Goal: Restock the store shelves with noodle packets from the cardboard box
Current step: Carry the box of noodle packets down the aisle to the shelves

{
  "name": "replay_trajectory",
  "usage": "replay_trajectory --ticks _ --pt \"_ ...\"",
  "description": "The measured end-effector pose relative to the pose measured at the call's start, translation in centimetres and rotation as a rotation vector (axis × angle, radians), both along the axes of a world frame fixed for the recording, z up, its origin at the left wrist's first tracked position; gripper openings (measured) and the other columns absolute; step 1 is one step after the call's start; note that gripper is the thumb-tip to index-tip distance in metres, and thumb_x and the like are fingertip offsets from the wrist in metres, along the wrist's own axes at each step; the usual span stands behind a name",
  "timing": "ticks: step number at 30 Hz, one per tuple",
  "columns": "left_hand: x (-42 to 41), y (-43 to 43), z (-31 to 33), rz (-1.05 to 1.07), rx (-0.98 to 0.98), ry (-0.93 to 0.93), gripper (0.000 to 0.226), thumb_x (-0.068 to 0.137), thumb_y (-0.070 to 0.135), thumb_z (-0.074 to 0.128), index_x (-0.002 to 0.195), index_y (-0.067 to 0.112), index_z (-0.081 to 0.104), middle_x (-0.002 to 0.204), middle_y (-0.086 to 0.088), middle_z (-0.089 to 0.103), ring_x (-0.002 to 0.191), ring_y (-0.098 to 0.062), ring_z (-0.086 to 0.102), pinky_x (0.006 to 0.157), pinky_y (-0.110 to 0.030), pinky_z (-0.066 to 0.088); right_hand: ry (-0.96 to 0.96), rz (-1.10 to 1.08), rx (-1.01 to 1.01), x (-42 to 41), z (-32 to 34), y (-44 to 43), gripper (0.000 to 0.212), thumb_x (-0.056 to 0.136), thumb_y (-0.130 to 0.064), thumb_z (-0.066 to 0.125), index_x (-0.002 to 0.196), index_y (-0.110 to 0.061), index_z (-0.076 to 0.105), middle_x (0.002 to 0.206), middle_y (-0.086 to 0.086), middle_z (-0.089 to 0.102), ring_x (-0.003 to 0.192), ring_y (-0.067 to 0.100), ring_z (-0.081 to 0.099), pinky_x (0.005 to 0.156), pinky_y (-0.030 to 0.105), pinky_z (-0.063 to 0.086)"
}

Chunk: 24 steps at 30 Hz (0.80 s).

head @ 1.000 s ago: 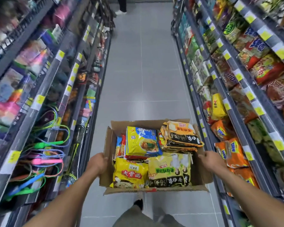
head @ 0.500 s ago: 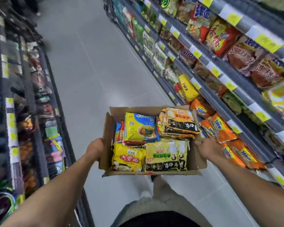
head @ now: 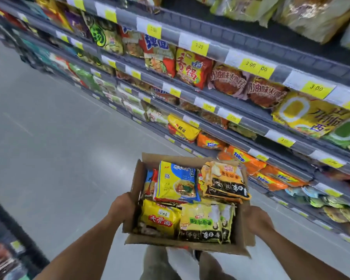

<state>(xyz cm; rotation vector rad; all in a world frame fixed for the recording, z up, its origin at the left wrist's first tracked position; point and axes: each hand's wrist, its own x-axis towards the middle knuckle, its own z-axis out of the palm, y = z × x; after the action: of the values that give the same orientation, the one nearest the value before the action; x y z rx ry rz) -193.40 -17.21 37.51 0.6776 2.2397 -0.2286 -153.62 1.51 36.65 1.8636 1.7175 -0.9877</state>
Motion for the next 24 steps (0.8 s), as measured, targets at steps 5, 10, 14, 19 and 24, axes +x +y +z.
replay_trajectory --ticks 5,10,14,19,24 --pt "-3.5 5.6 -6.2 -0.122 -0.020 -0.057 0.022 0.095 0.037 0.047 0.097 0.022 0.063 0.103 -0.003 0.073 0.094 -0.027 0.070 0.070 -0.030 0.049 -0.054 -0.231 -0.066 -0.4 -2.7 -1.1 0.058 0.105 -0.051 0.023 0.110 -0.018 0.071 0.120 0.015 0.070 0.112 0.033 0.064 0.090 0.036 0.048" --pt "-3.0 11.1 -12.0 -0.307 -0.015 -0.086 0.021 0.099 0.038 0.040 0.096 0.024 0.056 0.108 -0.005 0.072 0.093 -0.028 0.066 0.071 -0.030 0.046 -0.099 -0.345 -0.106 0.0 -8.2 -0.9 0.056 0.105 -0.049 0.022 0.096 -0.018 0.068 0.112 0.010 0.073 0.096 0.028 0.063 0.079 0.030 0.044" --pt "-3.1 14.1 -19.7 -0.373 -0.029 -0.071 0.023 0.100 0.037 0.039 0.099 0.021 0.055 0.110 -0.005 0.071 0.103 -0.030 0.067 0.075 -0.032 0.048 -0.055 -0.443 -0.104 -0.2 -14.5 0.9 0.061 0.105 -0.052 0.020 0.095 -0.014 0.067 0.098 0.011 0.071 0.092 0.029 0.066 0.079 0.033 0.052" --pt "-2.9 17.3 -28.1 -0.348 -0.023 -0.055 0.024 0.101 0.031 0.033 0.094 0.022 0.054 0.107 -0.008 0.071 0.093 -0.030 0.064 0.075 -0.032 0.047 -0.012 -0.494 -0.092 -0.1 -23.0 2.2 0.060 0.105 -0.053 0.022 0.089 -0.017 0.068 0.094 0.009 0.071 0.082 0.024 0.065 0.075 0.033 0.052" --pt "-2.9 19.9 -35.7 -0.315 -0.014 -0.028 0.025 0.100 0.032 0.034 0.089 0.023 0.054 0.108 -0.009 0.070 0.096 -0.032 0.065 0.075 -0.032 0.044 -0.044 -0.505 -0.089 1.1 -32.2 3.0 0.043 0.104 -0.043 0.037 0.074 -0.020 0.059 0.080 0.003 0.067 0.076 0.025 0.063 0.063 0.033 0.046"
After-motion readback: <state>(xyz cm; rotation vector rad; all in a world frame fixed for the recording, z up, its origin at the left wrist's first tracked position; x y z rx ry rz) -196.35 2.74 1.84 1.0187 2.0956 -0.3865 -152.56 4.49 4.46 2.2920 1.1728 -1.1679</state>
